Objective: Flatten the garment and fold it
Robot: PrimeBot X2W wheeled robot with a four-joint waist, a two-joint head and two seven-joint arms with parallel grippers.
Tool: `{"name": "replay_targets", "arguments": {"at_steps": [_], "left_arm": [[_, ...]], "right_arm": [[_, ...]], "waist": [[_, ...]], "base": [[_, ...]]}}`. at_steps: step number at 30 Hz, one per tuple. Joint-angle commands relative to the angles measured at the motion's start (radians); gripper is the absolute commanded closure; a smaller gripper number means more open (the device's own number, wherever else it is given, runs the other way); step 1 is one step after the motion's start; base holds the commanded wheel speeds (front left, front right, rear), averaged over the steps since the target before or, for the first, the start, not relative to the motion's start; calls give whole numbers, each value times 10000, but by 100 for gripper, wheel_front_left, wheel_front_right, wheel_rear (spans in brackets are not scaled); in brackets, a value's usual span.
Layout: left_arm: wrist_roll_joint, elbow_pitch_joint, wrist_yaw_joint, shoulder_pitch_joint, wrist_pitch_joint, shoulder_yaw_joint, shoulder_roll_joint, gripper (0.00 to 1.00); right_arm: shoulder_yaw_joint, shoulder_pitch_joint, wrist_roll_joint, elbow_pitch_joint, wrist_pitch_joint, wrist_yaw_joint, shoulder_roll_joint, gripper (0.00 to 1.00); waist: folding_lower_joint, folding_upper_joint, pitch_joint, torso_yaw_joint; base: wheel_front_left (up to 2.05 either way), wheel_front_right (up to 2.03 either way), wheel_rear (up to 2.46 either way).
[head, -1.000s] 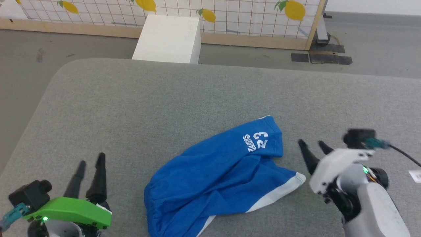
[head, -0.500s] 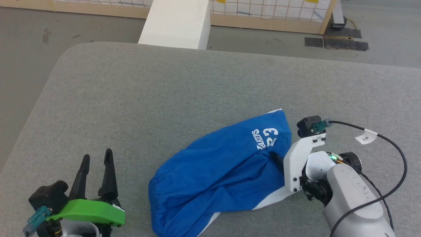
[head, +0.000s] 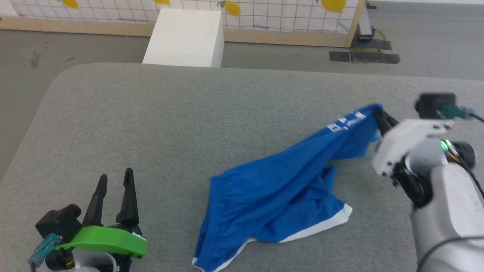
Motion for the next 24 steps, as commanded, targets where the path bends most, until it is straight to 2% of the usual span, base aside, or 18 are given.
{"name": "replay_targets", "arguments": {"at_steps": [1,9,14,17,18,19,24], "left_arm": [[-70,-19,-69,-210,33,-40,22,0],[-243,71,-68,-54,290,-168,-4,0],[-366,165,-62,6,494,-236,-6,0],[-491,257,-74,-1,763,-325,-13,0],[-538,273,-83,-20,867,-358,-16,0],[-621,271,-100,-71,1016,-406,-34,0],[-848,68,-75,-825,2204,-913,-110,0]], "right_arm": [[-234,709,-115,-290,210,35,-10,100],[-144,4512,983,-1665,2119,35,-10,100],[68,5538,1407,-1720,2914,35,-10,100],[-313,5506,1394,-1876,2678,35,-10,100],[-423,5438,1433,-1923,2526,35,-10,69],[-575,5343,1491,-1991,2315,35,-10,0],[-1634,4935,1659,-2335,1395,35,-10,0]], "waist": [[0,0,-110,-149],[0,0,-67,-538],[0,0,-36,-769],[0,0,-50,-874],[0,0,-53,-896],[0,0,-64,-920],[0,0,-147,-887]], "base": [[0,0,0],[0,0,0],[0,0,0],[0,0,0],[0,0,0],[0,0,0],[0,0,0]]}}
